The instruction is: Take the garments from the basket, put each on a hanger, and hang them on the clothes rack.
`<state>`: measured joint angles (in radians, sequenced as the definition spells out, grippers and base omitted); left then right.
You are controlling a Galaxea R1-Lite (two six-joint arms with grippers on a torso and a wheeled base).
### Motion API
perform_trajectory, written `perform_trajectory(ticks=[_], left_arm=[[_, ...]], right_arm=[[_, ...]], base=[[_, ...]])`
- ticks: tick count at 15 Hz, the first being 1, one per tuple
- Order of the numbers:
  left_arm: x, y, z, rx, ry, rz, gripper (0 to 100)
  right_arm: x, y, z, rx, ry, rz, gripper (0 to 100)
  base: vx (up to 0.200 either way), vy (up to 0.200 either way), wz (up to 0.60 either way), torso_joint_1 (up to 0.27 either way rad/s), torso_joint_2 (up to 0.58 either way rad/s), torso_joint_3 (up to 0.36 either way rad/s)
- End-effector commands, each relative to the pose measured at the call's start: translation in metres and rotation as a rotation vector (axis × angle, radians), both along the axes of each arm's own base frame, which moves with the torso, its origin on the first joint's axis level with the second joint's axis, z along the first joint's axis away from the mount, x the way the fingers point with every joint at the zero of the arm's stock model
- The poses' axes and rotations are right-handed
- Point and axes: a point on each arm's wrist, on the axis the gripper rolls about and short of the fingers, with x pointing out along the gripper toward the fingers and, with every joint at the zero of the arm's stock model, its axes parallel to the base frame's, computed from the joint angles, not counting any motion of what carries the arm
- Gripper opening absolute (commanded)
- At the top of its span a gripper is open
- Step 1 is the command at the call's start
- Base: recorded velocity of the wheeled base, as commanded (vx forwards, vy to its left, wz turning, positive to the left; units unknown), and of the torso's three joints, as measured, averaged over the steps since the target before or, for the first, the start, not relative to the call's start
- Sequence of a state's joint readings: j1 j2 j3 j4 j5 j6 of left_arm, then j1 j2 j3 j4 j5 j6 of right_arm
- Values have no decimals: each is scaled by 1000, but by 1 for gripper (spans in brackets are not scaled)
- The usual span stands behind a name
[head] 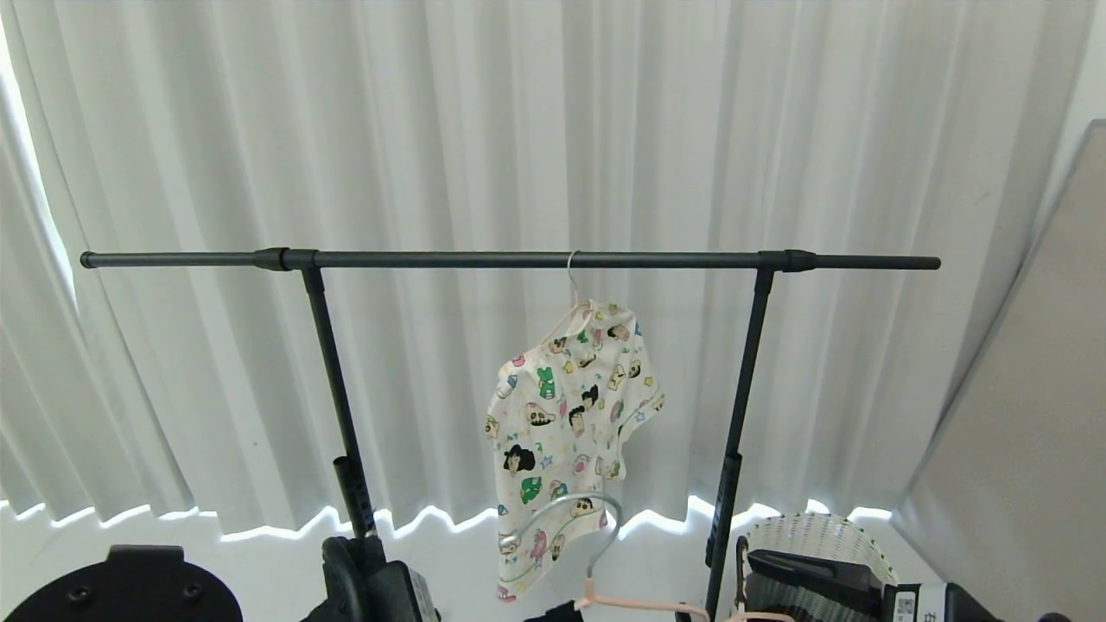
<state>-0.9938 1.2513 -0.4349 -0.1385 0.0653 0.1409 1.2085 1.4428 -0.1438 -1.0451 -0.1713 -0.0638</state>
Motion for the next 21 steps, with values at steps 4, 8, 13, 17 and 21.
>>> perform_trajectory(ticks=[4, 8, 13, 17, 21], left_arm=[[17, 5, 7, -46, -150, 217, 0], [24, 2, 25, -111, -238, 269, 0], [24, 0, 34, -114, -297, 234, 0], [24, -1, 39, -128, -312, 229, 0], [24, -2, 44, -143, -321, 226, 0]], right_arm=[[6, 3, -17, -25, 128, -55, 100], [29, 31, -23, 80, 335, -180, 100], [67, 75, -33, 133, 396, -263, 100], [67, 77, -42, 105, 398, -287, 100], [56, 61, -58, 14, 425, -303, 100]], base=[[0, 0, 0, 0, 0, 0], [0, 0, 0, 0, 0, 0], [0, 0, 0, 0, 0, 0], [0, 0, 0, 0, 0, 0], [0, 0, 0, 0, 0, 0]])
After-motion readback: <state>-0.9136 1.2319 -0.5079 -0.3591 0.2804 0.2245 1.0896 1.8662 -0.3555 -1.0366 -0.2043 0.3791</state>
